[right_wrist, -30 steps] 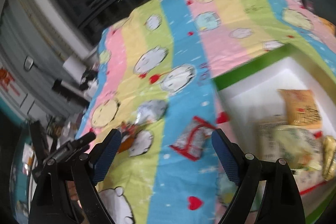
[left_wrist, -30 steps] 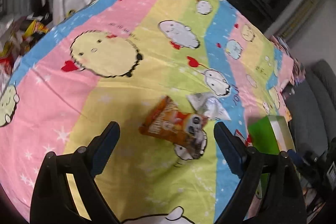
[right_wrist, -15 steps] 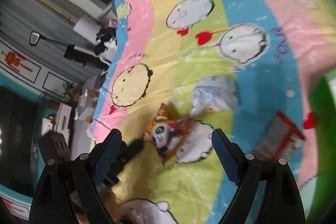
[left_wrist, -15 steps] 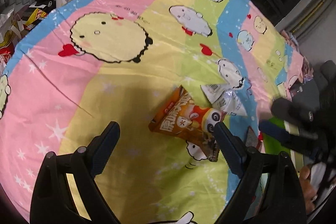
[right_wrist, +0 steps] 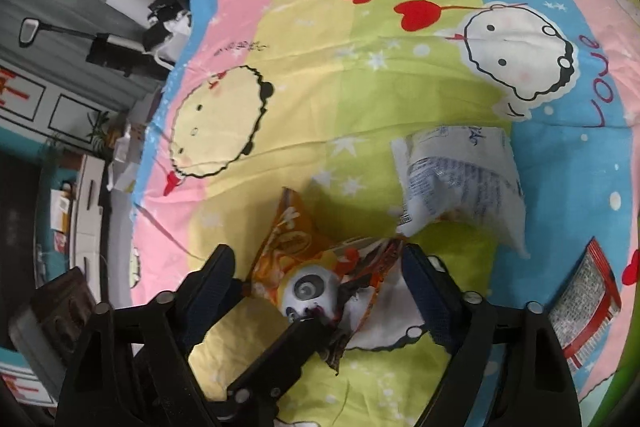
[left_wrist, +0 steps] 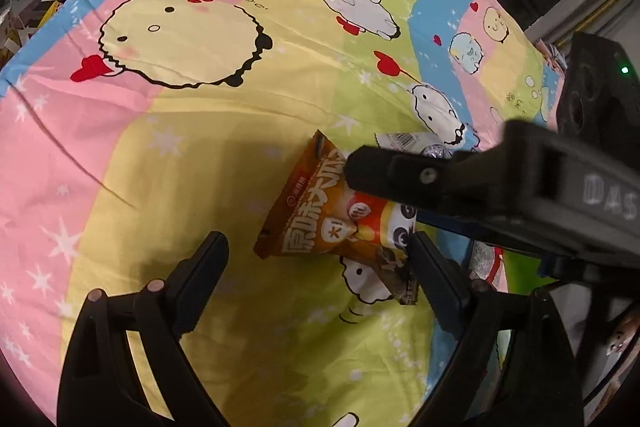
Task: Organize snacks
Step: 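Grasp the orange panda snack bag with the right tool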
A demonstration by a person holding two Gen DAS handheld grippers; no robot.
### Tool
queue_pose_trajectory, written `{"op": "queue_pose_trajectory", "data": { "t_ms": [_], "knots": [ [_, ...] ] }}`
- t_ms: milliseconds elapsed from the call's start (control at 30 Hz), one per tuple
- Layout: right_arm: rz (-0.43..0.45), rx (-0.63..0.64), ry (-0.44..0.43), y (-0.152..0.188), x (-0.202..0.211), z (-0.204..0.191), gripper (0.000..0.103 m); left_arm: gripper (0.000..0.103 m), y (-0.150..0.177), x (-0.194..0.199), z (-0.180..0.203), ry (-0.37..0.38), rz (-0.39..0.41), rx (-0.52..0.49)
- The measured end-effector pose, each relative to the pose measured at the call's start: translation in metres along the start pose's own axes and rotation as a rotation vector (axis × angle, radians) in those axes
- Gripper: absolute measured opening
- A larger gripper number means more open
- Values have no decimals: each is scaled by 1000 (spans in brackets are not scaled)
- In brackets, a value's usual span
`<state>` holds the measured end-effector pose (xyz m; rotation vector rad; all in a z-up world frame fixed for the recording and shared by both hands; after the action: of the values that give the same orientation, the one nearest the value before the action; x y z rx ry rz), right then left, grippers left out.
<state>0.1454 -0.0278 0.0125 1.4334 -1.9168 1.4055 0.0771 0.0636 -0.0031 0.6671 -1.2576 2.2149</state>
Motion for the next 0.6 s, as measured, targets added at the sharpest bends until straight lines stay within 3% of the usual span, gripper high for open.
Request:
{"op": "queue_pose_trajectory", "data": {
  "t_ms": [167, 300, 600],
  "knots": [
    [-56, -7, -13, 4, -17, 4, 73, 92, 1, -5, -1, 17, -23, 32],
    [-95, -32, -99, 10, -25, 2, 56, 86, 1, -6, 1, 30, -17, 34],
    [-65, -61, -151, 15, -20, 7, 50, 73, 2, -3, 11, 60, 10, -11]
  ]
}}
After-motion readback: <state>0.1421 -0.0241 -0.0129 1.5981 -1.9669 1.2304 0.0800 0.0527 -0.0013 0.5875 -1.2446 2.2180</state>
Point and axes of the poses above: each gripper's, at about its wrist camera, not at the fingertips, and x roughly against the way its jaws point, z to its right, y to its underside, the point moved 4 cm from there along -x, roughly the way its jaws point, and after that the axes turned 15 degrees about z, right-handed, at the moved point
